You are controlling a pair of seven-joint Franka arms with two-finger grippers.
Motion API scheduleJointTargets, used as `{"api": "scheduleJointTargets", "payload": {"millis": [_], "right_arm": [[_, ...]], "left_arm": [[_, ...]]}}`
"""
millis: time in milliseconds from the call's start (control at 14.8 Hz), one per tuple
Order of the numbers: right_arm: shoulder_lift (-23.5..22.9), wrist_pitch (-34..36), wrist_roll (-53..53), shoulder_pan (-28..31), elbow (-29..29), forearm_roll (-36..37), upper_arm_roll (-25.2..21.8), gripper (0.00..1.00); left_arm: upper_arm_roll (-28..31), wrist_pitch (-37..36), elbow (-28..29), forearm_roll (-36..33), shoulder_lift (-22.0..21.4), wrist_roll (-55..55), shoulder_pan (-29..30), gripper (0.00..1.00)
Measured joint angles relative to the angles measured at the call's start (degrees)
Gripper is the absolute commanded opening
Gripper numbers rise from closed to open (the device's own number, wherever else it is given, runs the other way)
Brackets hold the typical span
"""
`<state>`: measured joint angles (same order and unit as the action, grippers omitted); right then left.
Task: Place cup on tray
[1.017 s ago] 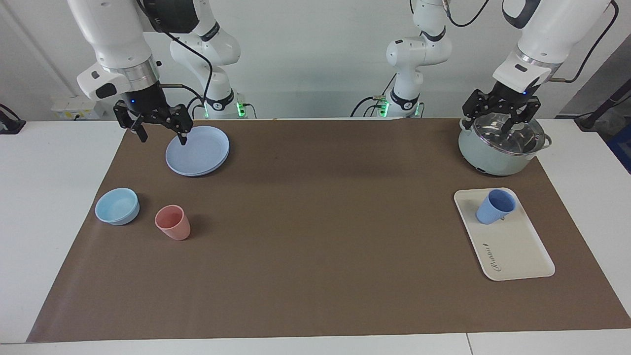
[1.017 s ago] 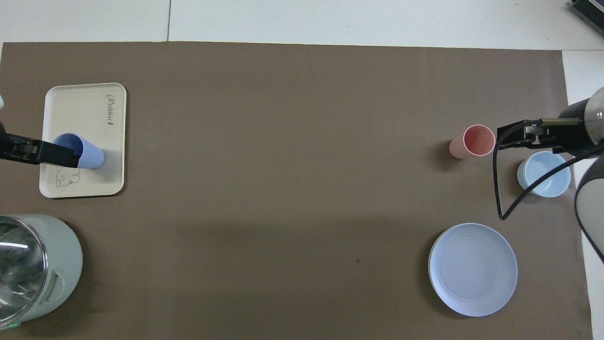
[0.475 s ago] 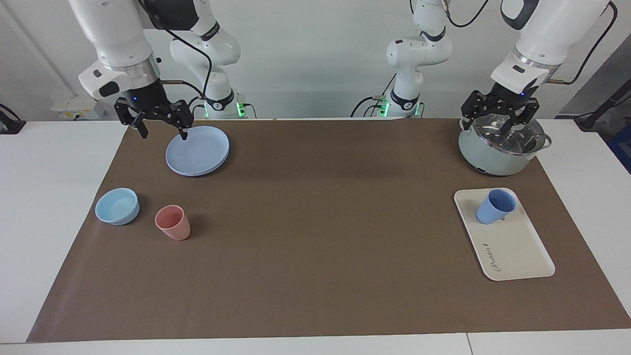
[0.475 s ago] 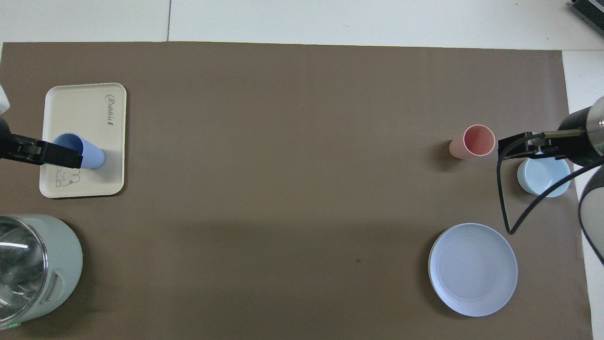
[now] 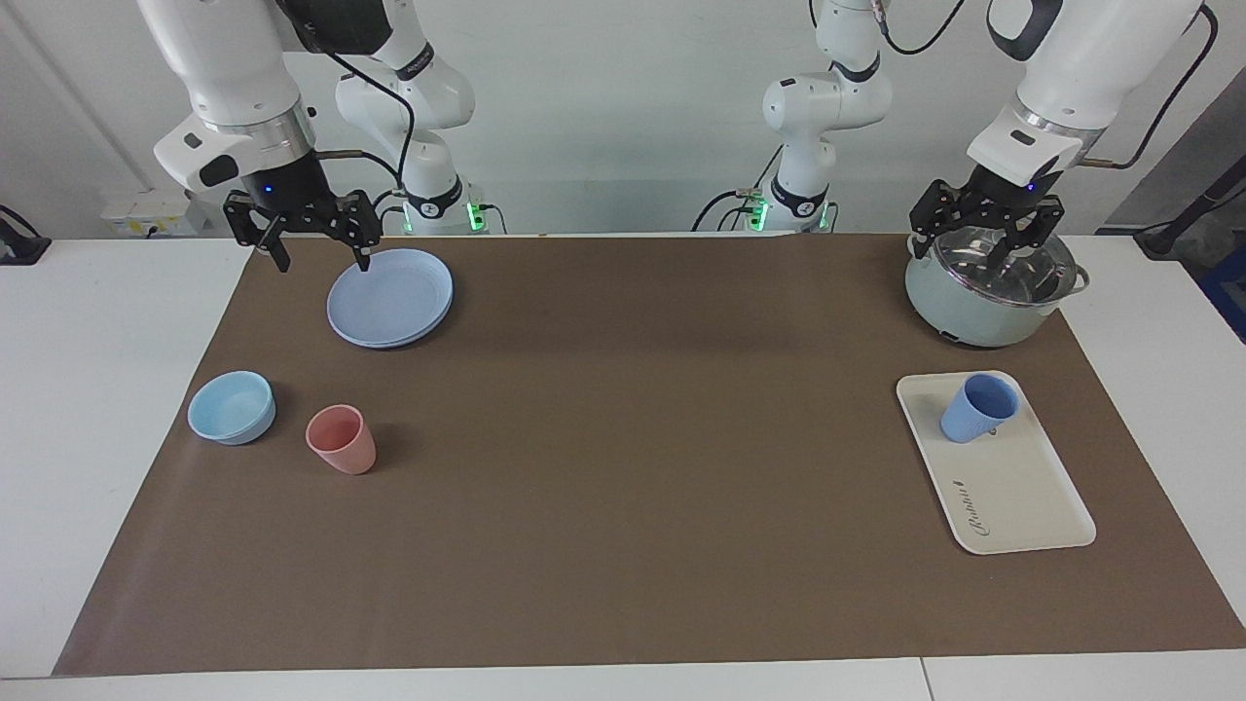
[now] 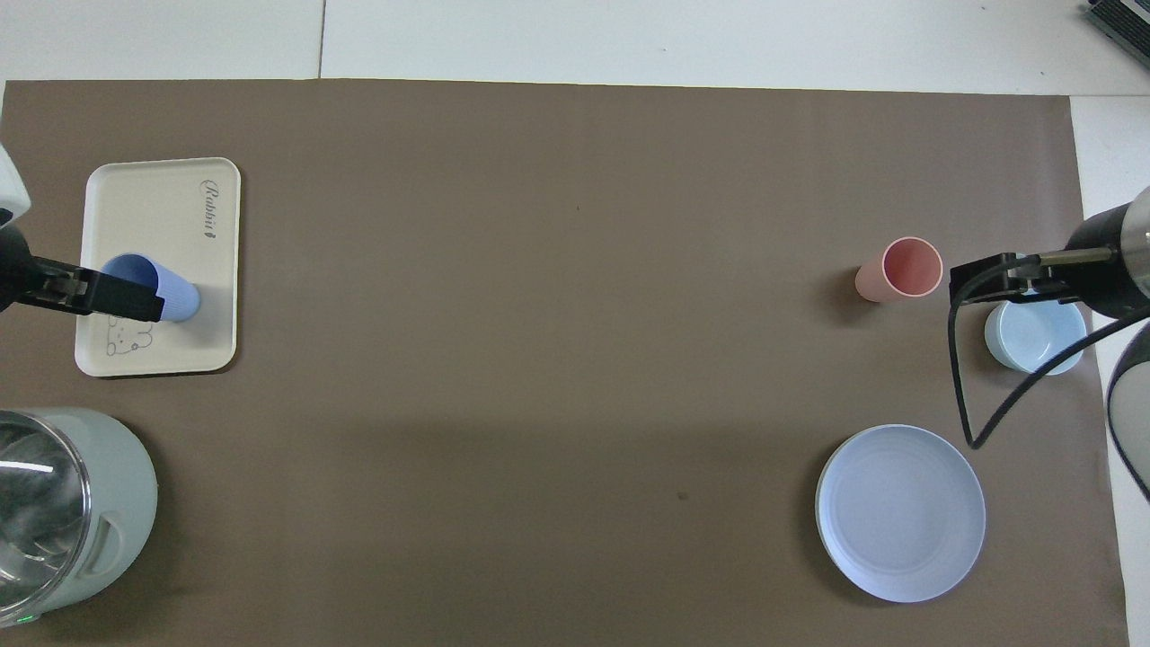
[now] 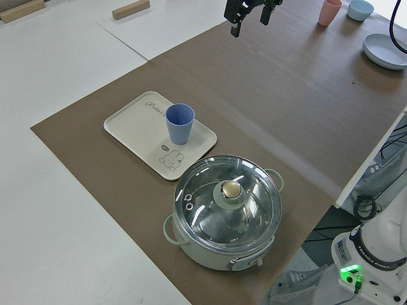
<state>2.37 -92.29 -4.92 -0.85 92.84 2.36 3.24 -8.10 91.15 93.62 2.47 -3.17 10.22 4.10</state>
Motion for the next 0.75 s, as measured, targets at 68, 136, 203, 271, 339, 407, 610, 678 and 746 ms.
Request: {"api": "scheduleJointTargets", "payload": {"millis": [68,136,203,271,339,407,610,678,746], "right_arm": [[0.00,0.00,-0.32,0.00,0.03,-0.22,0.01,1.00],[0.00,0.02,-0.56,0.00,0.05,-0.77,0.00,1.00],[0.00,0.02,-0.63,0.00,0.06,-1.34,0.00,1.00],[0.00,0.03,-0.66,0.00,0.06,-1.59,0.00,1.00],[0.00,0.03,-0.66,0.00,0.06,-1.68,0.00,1.00],[0.01,0.03,-0.66,0.00,0.07,-1.72,0.00,1.00],[0.02,0.04,-0.66,0.01,0.11,-1.74,0.00,1.00],[0.02,0.04,-0.67,0.00,0.12,-1.74,0.00,1.00],[0.02,0.04,-0.67,0.00,0.14,-1.74,0.00,1.00]], "left_arm": [[0.00,0.00,0.02,0.00,0.00,0.00,0.00,1.00],[0.00,0.01,0.03,0.00,0.00,0.00,0.00,1.00],[0.00,0.02,0.03,0.00,0.00,0.00,0.00,1.00],[0.00,0.03,0.03,0.00,0.00,0.01,0.00,1.00],[0.00,0.03,0.04,0.00,0.00,0.02,0.00,1.00],[0.00,0.04,0.04,0.00,0.00,0.03,0.00,1.00],[0.00,0.04,0.06,0.00,0.00,0.04,0.00,1.00],[0.00,0.05,0.06,0.00,0.00,0.03,0.00,1.00],[0.00,0.05,0.07,0.00,0.00,0.03,0.00,1.00]]}}
